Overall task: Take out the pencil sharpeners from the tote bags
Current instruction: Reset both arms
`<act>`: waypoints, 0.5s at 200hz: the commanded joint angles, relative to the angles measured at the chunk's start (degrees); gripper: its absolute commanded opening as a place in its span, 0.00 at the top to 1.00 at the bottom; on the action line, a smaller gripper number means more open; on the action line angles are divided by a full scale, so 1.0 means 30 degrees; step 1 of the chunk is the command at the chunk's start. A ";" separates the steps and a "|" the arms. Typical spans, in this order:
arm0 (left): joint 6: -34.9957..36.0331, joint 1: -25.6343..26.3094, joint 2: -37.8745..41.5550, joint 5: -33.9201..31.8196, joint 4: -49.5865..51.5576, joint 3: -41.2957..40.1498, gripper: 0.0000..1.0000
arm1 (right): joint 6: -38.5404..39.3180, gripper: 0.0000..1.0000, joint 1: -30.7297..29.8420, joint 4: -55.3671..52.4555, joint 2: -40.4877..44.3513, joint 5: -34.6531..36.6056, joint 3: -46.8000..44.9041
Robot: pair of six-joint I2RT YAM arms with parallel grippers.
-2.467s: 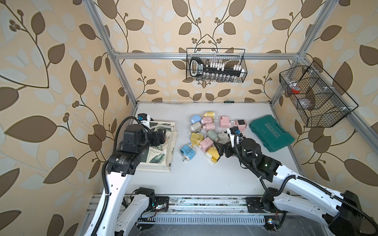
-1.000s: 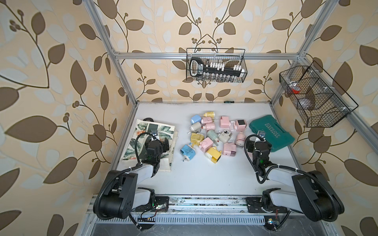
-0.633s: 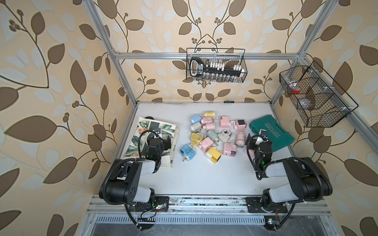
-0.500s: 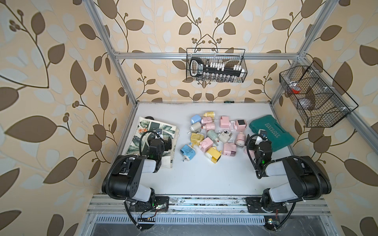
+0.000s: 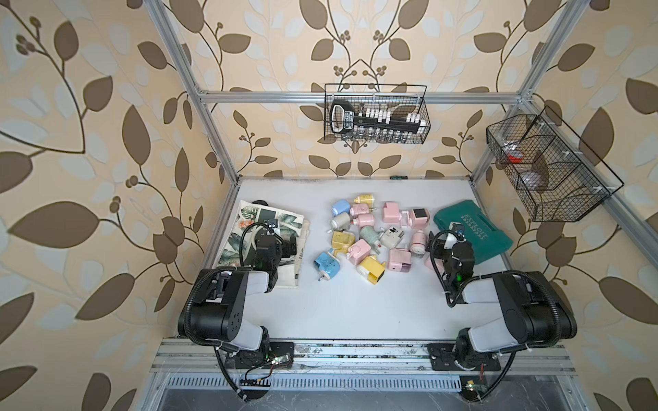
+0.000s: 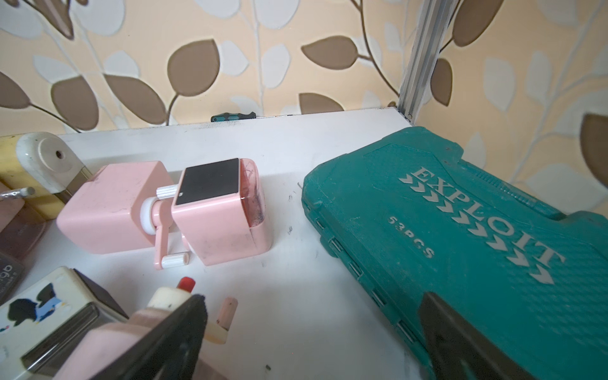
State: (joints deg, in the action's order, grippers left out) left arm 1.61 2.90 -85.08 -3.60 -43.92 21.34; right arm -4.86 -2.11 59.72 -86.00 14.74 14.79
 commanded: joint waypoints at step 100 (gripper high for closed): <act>-0.0095 -0.0174 -0.0153 0.0547 0.0461 0.0218 0.01 | -0.0107 0.00 0.0045 -0.0595 -0.0113 -0.0353 0.0515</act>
State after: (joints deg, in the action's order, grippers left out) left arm 1.61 2.90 -85.08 -3.44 -43.90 21.34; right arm -4.86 -2.11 58.72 -86.11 14.50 15.29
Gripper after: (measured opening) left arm 0.989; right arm 0.997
